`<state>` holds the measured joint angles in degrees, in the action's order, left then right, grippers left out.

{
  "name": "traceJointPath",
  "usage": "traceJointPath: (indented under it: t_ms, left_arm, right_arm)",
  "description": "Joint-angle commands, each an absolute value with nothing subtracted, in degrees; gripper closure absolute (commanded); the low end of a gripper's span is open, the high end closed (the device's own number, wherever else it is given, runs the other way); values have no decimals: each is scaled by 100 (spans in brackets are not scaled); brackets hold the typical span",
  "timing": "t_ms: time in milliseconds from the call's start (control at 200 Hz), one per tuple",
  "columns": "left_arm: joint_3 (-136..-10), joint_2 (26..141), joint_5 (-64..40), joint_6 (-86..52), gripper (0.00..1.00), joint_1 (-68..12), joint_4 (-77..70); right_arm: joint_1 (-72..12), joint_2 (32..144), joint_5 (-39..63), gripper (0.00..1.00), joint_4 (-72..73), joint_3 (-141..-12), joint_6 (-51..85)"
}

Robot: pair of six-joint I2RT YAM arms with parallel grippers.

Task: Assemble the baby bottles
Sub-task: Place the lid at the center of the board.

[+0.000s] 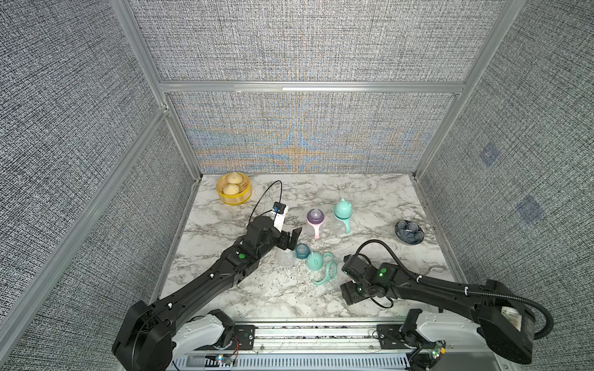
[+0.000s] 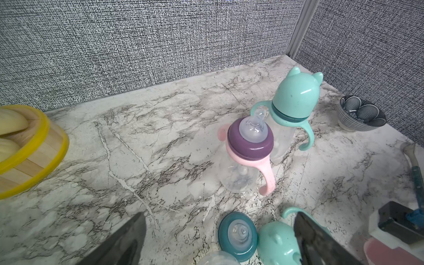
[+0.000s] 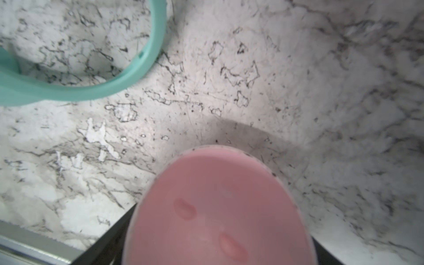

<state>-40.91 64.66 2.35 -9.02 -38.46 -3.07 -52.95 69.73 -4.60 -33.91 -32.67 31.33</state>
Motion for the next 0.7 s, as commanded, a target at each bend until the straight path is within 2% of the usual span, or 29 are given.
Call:
traceJointPath:
  t_ms: [0,525,696]
  left_arm:
    - [-4122,6482,136,-894,0,-3834,-440]
    - [-4078,6428,166,-888,0,-3832,-431]
    - [-3995,6366,-271,-764,0,-3833,-563]
  right_arm:
    - [-5303,6978,-517,14,-3344,-3266,3285]
    - [-5286,6941,-921,35,-3310,-3454,3322]
    - [-5154,6647,-802,37,-3278,-3587,3306]
